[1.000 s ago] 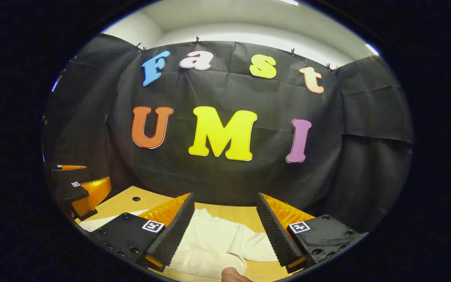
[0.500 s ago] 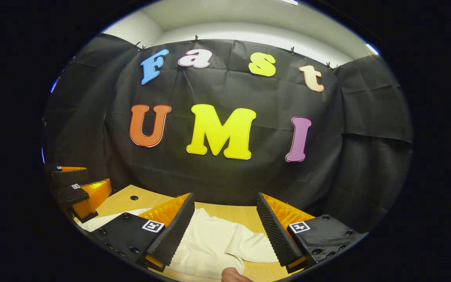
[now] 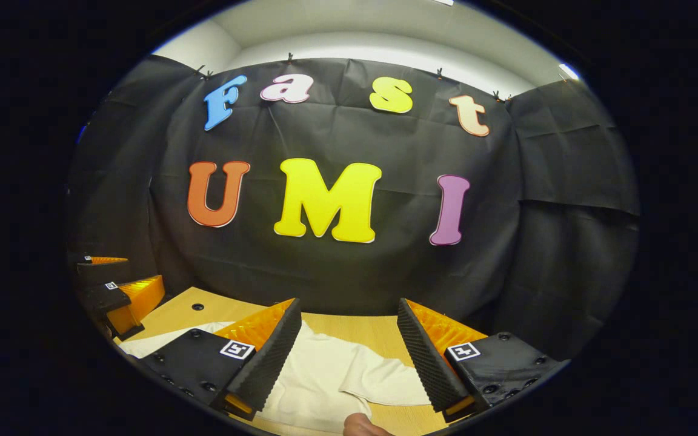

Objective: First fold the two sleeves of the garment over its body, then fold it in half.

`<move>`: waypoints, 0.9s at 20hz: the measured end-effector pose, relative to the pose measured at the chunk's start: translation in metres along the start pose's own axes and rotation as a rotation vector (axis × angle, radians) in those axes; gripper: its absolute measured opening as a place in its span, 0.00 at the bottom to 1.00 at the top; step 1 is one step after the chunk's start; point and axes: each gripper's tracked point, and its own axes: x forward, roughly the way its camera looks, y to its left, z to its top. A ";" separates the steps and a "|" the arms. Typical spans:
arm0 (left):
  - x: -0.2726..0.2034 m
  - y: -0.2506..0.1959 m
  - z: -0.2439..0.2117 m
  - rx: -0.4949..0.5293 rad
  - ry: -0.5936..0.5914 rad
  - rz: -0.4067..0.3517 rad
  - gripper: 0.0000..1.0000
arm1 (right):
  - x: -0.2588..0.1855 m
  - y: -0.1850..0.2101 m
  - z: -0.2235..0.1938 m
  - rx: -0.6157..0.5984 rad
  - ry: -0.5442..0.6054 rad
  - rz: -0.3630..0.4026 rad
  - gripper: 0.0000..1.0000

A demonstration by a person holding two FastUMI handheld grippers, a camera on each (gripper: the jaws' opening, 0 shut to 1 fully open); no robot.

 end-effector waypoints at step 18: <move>-0.001 -0.087 0.034 0.024 -0.013 0.134 0.99 | 0.118 -0.358 -0.280 -0.011 0.447 -0.453 1.00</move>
